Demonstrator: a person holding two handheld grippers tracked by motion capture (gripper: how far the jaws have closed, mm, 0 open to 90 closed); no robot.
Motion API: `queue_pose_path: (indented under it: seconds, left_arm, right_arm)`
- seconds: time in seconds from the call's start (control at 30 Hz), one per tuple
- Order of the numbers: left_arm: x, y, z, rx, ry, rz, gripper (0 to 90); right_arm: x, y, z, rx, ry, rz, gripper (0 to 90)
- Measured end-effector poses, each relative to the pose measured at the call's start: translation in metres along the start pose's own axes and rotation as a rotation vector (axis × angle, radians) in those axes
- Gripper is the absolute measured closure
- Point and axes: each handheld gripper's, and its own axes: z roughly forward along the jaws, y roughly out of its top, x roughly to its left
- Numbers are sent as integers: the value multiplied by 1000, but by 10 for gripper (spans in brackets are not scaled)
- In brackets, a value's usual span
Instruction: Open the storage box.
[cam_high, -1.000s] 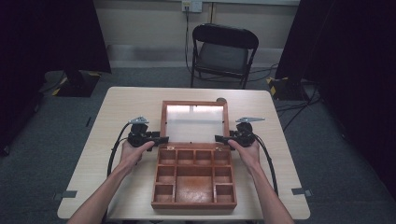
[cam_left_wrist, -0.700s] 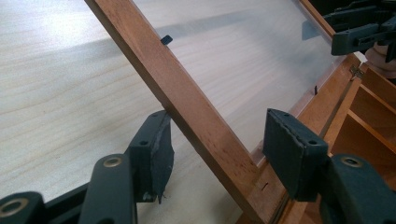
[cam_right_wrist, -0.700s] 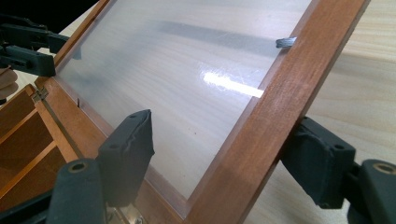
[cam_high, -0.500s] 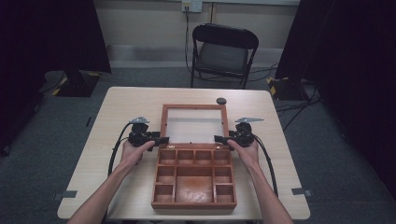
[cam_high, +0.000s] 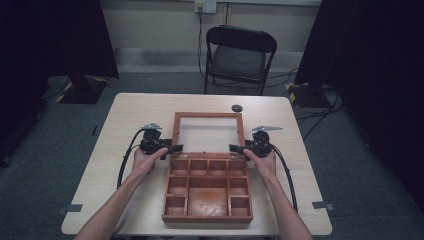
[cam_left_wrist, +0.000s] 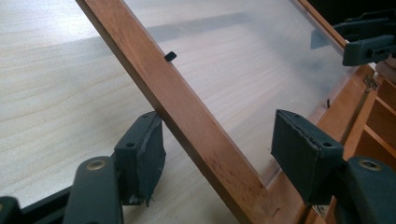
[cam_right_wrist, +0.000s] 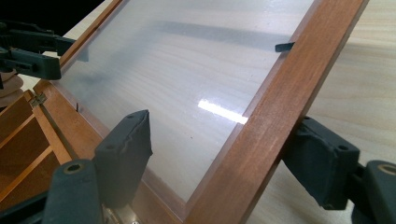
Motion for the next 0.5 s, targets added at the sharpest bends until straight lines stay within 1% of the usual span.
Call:
queue_pose_path:
  seconds: [0.07, 0.13, 0.17, 0.27, 0.37, 0.43, 0.47, 0.5]
  left_arm:
    - [0, 0, 1, -5, 1, -11, 325]
    - [0, 0, 2, 5, 8, -14, 307]
    - [1, -1, 2, 11, 4, -22, 300]
    - [2, -3, 3, 0, -2, -32, 299]
    - [1, -3, 3, 0, 5, -34, 291]
    - [2, -3, 4, 1, 0, -39, 290]
    - [2, -3, 4, 2, 0, -49, 289]
    - [3, -3, 4, 10, -6, -46, 288]
  right_arm:
    - [-1, 0, 0, 2, 3, 5, 241]
    - [0, 0, 1, 5, -13, -3, 216]
    - [0, -1, 2, 8, -19, -2, 206]
    - [0, -1, 2, 12, -22, 7, 201]
    - [0, -1, 3, 14, -34, 1, 189]
    - [1, -1, 3, 15, -37, 0, 188]
    - [0, -1, 3, 15, -36, 1, 184]
    - [0, -1, 3, 17, -41, -1, 178]
